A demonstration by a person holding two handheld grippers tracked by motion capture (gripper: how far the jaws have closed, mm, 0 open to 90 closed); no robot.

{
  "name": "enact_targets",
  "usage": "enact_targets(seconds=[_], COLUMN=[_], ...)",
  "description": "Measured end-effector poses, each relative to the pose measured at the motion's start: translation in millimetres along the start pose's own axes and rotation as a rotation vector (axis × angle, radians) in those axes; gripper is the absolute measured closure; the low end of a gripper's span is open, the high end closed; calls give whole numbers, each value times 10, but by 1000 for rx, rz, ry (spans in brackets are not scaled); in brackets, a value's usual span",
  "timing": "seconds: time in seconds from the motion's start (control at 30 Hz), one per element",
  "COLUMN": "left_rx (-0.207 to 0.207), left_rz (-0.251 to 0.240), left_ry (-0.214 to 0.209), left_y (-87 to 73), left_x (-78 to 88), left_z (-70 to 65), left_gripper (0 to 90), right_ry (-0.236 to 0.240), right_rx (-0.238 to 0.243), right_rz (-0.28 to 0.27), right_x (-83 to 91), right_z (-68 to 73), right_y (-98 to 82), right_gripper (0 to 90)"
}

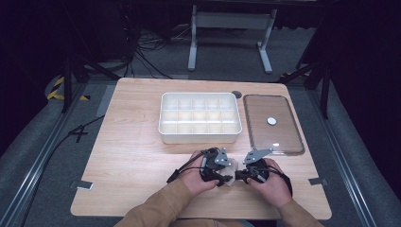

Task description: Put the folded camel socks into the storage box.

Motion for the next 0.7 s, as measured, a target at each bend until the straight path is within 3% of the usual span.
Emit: enact_targets(seconds=[0.07, 0.27, 0.47, 0.7], left_rx=[-17, -6, 9, -1], left_rz=[19, 26, 26, 25], left_ry=[-1, -5, 2, 11], left_y=[-7, -30, -30, -32], left_x=[-12, -38, -73, -86], left_z=[-3, 10, -4, -3], left_gripper=[460, 467, 463, 458], right_ry=[3, 5, -22, 13], right_rx=[7, -17, -15, -4], right_rz=[-1, 1, -56, -149], right_x=[-20, 69, 308, 402], right_z=[21, -48, -64, 63], right_y=[15, -13, 25, 157], right_gripper=[892, 866, 864, 887])
Point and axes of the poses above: each handheld gripper's, and its own axes: x roughly backward along the jaws, y roughly out of its top, z roughly to its left, the point moved 4 cm from there along -x, roughly forward along the jaws, and after that the axes turned 10 degrees about -x, right-handed, at the moved point
